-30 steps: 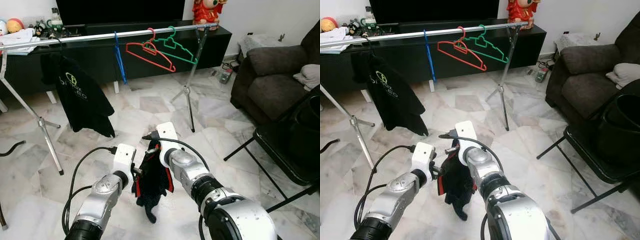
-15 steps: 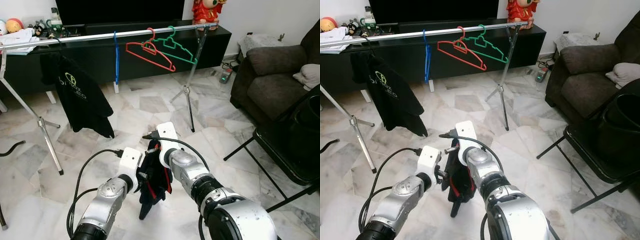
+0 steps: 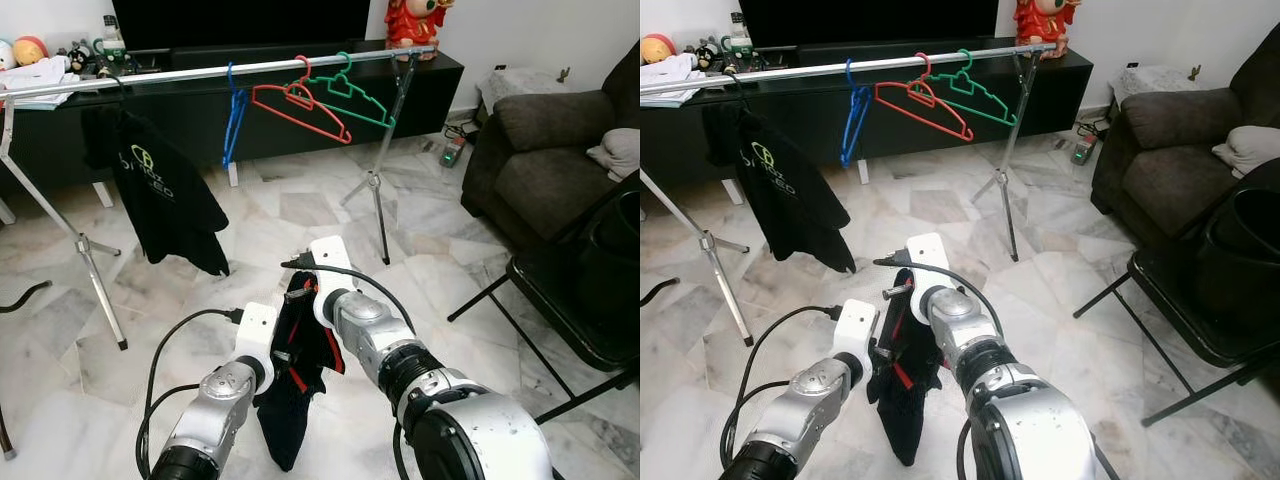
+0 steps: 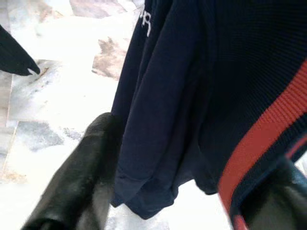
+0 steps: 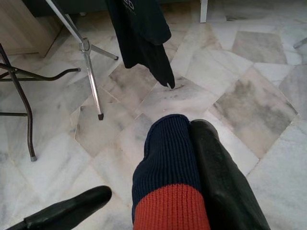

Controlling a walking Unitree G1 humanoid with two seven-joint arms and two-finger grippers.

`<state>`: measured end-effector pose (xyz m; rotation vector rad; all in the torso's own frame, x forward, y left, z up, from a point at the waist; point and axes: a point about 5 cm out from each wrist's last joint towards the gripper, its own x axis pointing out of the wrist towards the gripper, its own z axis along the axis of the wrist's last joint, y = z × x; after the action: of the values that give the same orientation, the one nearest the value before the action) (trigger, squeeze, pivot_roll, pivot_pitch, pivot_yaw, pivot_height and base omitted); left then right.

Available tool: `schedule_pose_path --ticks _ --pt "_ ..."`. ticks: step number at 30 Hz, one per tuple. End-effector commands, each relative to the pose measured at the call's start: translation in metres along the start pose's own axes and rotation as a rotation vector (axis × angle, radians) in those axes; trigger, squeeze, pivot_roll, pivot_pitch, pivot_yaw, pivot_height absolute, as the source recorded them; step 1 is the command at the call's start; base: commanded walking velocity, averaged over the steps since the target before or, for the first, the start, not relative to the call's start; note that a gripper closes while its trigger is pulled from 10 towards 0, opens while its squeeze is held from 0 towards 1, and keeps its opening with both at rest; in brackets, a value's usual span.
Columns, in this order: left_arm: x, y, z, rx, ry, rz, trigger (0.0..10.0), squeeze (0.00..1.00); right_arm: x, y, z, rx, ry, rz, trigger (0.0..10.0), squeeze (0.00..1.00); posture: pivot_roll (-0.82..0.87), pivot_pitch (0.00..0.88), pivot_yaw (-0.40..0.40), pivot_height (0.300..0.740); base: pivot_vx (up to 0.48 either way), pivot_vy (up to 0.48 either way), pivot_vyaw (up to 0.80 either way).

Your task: Hang hanger

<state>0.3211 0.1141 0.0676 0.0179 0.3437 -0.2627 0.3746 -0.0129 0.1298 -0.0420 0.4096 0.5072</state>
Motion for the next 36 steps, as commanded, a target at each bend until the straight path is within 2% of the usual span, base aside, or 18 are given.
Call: schedule_pose_path --ticks 1,28,36 --pt "0.001 -0.001 -0.001 0.008 0.002 0.009 0.0 0.00 0.000 0.002 0.007 0.008 -0.013 0.011 10.0 0.00 0.27 0.124 -0.061 0.740 0.000 0.000 0.00" --pt "0.002 0.002 0.008 0.002 -0.066 0.020 0.0 0.00 0.000 -0.001 0.002 0.024 0.006 0.002 10.0 0.00 0.27 0.131 -0.059 0.740 0.000 0.000 0.00" --pt "0.002 0.004 0.013 -0.021 -0.084 0.031 0.0 0.00 -0.001 -0.006 0.003 -0.046 -0.001 -0.006 10.0 0.00 0.27 0.133 -0.057 0.740 0.000 0.000 0.00"
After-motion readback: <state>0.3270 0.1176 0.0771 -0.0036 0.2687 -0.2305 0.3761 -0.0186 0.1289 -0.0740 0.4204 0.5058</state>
